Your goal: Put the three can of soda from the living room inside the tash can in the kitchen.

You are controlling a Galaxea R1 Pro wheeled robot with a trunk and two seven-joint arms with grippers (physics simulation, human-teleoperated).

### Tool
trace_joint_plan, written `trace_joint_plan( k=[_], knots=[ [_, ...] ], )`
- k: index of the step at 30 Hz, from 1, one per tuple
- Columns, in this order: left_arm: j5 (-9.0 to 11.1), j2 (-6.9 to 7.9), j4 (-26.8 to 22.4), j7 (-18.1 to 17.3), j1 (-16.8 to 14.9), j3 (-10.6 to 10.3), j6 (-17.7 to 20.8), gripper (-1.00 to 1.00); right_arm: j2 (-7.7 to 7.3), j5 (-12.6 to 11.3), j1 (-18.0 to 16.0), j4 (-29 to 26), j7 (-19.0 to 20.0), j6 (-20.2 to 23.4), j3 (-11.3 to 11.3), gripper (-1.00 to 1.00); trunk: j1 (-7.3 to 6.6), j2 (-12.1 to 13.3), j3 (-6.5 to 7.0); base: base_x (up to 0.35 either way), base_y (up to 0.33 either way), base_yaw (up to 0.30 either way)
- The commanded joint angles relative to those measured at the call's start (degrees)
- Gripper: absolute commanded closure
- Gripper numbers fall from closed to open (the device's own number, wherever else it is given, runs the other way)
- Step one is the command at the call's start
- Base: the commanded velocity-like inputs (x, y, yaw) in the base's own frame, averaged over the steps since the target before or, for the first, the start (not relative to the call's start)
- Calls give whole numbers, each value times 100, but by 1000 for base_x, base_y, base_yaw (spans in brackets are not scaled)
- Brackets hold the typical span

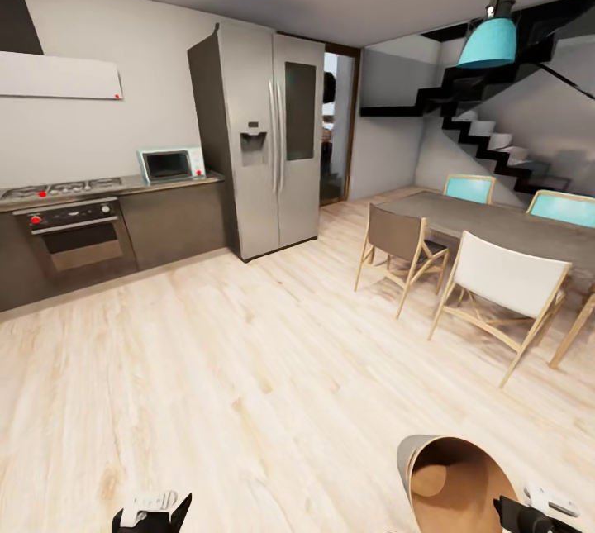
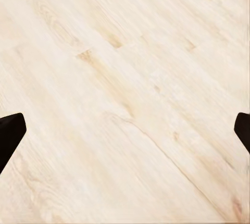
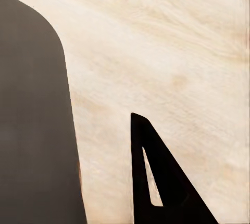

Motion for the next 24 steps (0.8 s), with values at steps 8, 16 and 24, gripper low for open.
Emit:
trace_joint_plan(
  k=[8, 16, 24],
  knots=[
    [0, 0, 0, 0, 1, 0, -4, -100, 13, -40, -3, -7, 0, 3, -21, 100, 0, 0, 5, -62, -298, -31],
    [0, 0, 0, -9, 2, 0, -3, -100, 5, -59, -3, -7, -6, 3, -36, 100, 0, 0, 11, 62, -125, -210],
    [0, 2, 0, -9, -5, 0, -6, -100, 4, -58, -3, -9, -6, -1, -44, 100, 0, 0, 41, 186, -96, -243]
  ],
)
